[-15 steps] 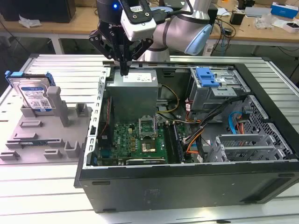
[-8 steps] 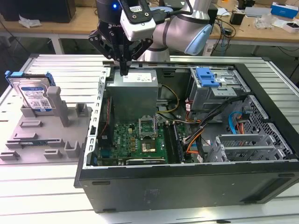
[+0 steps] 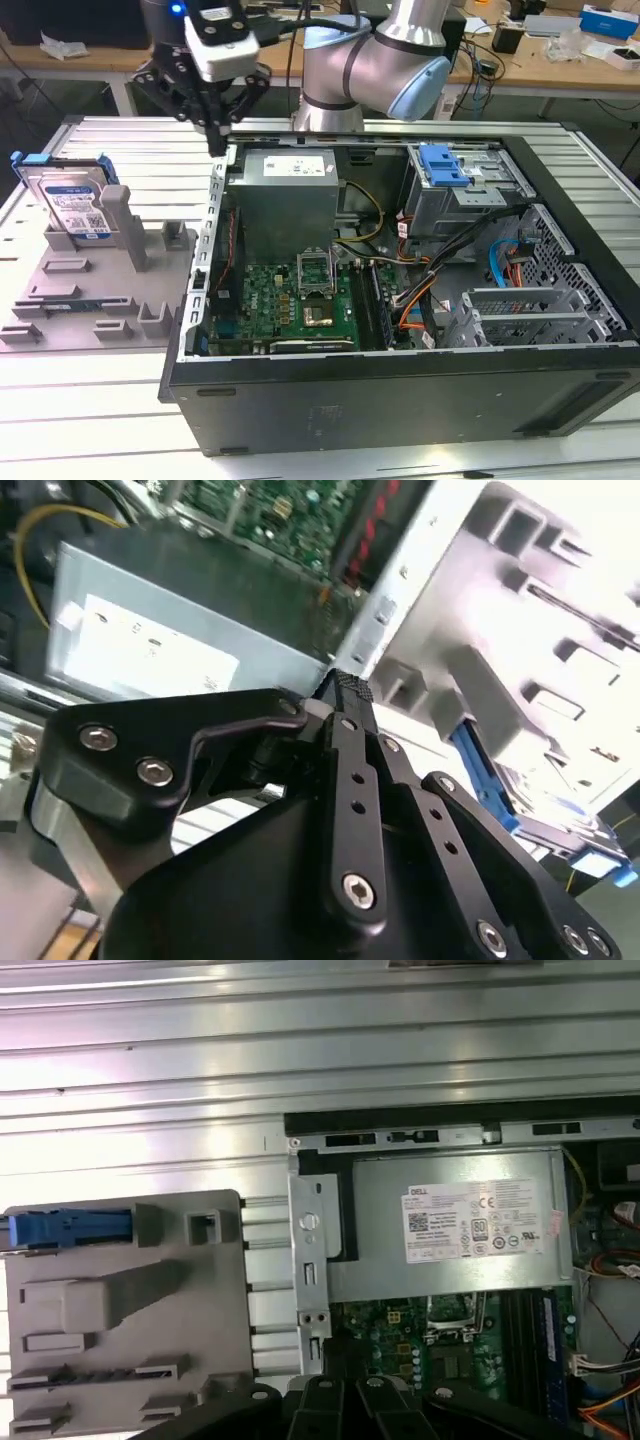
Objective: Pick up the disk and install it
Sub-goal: 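Reach for the disk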
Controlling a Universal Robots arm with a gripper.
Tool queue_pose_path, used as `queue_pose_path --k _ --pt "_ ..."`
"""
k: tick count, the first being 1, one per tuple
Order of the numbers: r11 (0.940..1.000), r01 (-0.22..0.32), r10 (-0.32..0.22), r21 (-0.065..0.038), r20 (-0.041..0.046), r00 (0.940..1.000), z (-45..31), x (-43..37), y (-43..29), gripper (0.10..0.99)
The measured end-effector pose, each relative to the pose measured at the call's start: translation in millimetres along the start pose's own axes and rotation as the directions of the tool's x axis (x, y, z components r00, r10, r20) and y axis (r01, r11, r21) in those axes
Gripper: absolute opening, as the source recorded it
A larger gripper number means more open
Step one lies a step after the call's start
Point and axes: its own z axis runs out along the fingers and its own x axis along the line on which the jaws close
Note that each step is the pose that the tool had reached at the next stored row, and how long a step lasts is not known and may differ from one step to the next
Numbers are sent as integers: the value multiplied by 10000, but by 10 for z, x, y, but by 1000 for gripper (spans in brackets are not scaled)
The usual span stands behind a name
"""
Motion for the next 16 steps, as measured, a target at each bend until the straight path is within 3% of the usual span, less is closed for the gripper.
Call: queue_pose_path --k 3,9,11,16 --pt "10000 -1 1 1 -8 10000 19 257 48 106" --pt "10000 -1 1 2 -22 10000 42 565 117 106" --pt "10000 -2 2 2 -29 10000 56 748 161 106" --pt "10000 -3 3 3 -37 10000 78 1021 231 106"
